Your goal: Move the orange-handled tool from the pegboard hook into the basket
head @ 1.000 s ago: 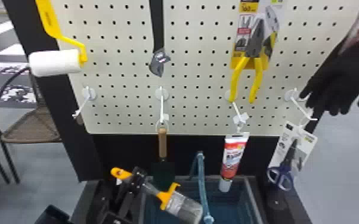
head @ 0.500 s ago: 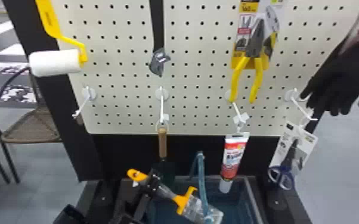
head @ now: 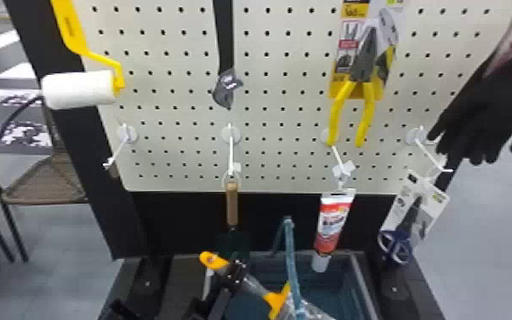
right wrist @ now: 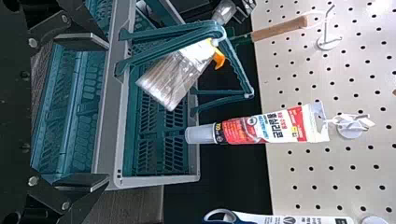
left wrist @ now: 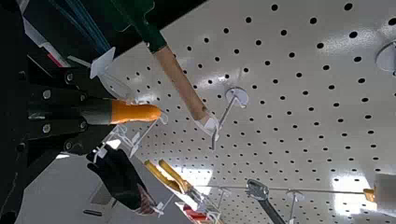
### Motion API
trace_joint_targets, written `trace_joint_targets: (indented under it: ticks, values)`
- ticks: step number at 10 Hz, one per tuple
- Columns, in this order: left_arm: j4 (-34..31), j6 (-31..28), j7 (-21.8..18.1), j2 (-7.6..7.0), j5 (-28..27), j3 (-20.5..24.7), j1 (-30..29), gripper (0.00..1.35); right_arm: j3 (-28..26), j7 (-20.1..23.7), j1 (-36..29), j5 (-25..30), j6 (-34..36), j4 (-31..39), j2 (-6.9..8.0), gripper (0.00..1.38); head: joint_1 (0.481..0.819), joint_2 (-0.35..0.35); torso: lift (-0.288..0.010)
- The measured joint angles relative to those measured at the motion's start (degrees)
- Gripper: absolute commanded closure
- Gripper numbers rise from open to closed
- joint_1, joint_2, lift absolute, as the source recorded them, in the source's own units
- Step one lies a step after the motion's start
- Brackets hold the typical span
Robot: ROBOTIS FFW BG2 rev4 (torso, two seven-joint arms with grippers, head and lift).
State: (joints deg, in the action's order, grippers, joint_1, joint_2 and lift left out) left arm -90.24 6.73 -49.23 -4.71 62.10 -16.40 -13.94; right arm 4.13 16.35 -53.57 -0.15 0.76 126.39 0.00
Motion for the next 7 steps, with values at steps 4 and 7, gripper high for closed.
trace_joint_targets:
  ticks: [4, 7]
  values:
    - [-0.65, -1.77, 0.96, -0.93, -1.97, 0.61, -0.27, 0.21, 0.00, 0.00, 0.01, -0.25, 0.00, -0.15, 0.00, 0.28, 0.549, 0.000, -0.100]
    - [-0.98, -1.60, 1.16, -1.00, -1.98, 0.80, -0.49, 0.24, 0.00, 0.00, 0.01, -0.29, 0.01, -0.17, 0.00, 0.28, 0.549, 0.000, -0.100]
